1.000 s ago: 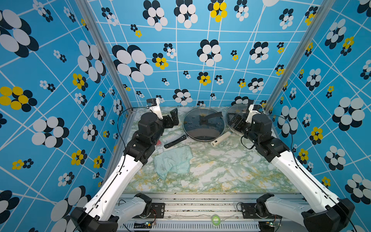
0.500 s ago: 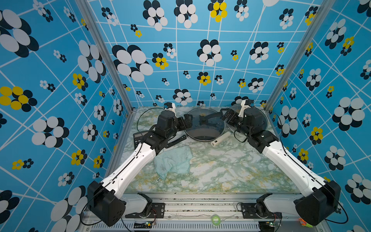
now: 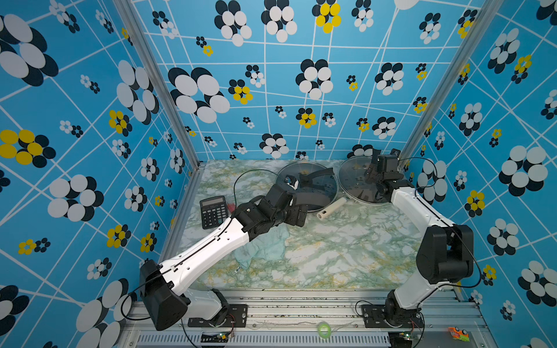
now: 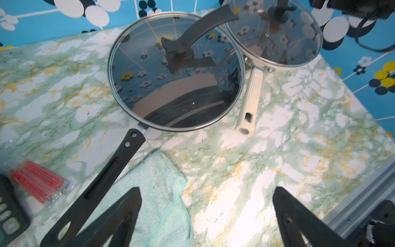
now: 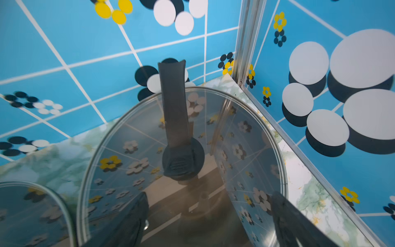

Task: Wipe the pot lid with a cloth
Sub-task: Pick up the pot lid from the cooking pot.

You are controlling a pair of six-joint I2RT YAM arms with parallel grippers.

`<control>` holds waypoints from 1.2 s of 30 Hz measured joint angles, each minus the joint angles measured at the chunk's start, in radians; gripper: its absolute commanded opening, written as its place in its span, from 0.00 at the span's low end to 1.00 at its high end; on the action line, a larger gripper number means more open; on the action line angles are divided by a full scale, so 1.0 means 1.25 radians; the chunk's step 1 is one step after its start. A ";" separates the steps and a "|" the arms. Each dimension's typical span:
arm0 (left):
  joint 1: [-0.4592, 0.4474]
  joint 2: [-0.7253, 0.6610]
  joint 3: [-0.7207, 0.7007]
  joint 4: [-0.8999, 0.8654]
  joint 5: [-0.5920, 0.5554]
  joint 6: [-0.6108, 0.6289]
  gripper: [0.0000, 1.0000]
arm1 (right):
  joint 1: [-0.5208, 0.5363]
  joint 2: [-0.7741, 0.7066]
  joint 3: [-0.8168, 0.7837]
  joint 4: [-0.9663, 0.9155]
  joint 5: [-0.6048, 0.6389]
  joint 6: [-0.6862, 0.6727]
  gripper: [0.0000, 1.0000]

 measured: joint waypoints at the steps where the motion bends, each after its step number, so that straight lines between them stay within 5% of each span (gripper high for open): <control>1: -0.001 -0.002 -0.036 0.000 -0.013 -0.009 0.99 | -0.001 0.021 0.007 0.002 -0.004 -0.009 0.89; 14: -0.006 -0.003 -0.271 -0.076 -0.250 -0.272 0.99 | -0.023 0.136 0.134 0.031 -0.003 -0.064 0.99; 36: -0.003 -0.102 -0.375 -0.128 -0.276 -0.532 0.99 | -0.042 0.226 0.096 0.149 -0.058 -0.088 0.84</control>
